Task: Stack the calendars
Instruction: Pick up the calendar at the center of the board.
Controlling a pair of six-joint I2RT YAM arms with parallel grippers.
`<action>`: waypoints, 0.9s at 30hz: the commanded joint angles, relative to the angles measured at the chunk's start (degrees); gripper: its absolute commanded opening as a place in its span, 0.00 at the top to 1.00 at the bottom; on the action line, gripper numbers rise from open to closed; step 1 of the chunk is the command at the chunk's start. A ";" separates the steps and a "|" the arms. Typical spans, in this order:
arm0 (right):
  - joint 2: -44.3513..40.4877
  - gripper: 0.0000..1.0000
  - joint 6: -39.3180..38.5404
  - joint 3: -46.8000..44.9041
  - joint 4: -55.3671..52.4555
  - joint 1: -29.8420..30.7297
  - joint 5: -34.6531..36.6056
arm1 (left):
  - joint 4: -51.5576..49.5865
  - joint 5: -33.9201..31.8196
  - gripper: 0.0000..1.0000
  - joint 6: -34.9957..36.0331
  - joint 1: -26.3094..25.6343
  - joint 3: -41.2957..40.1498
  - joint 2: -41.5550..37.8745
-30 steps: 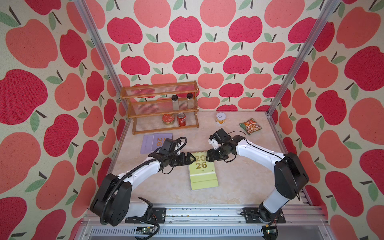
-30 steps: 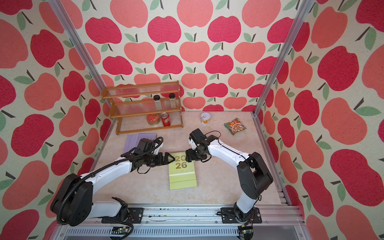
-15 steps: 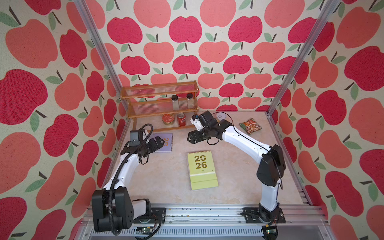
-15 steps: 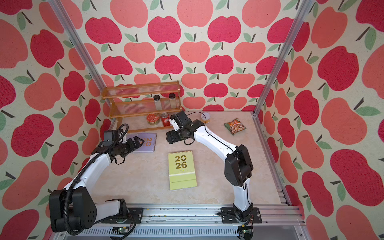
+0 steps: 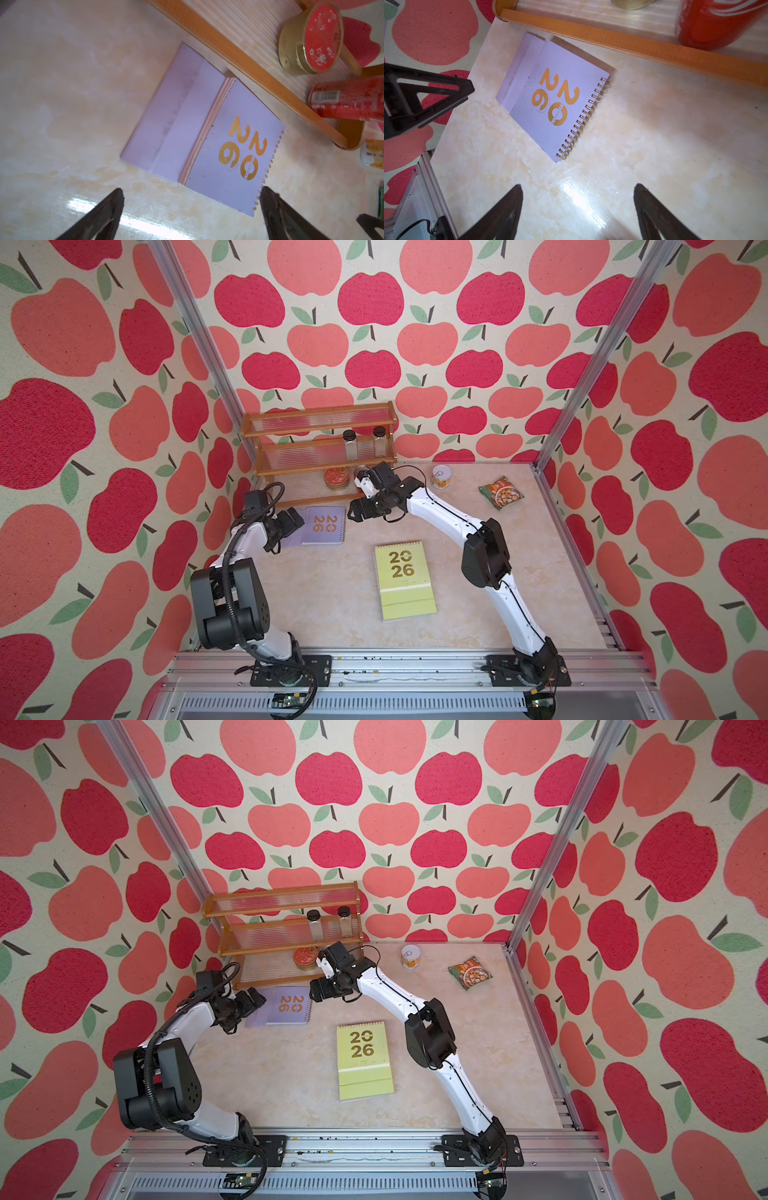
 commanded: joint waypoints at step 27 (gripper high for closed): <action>14.88 0.15 9.74 11.45 4.51 1.20 -14.70 | 1.25 1.24 0.00 0.71 -0.93 9.77 18.38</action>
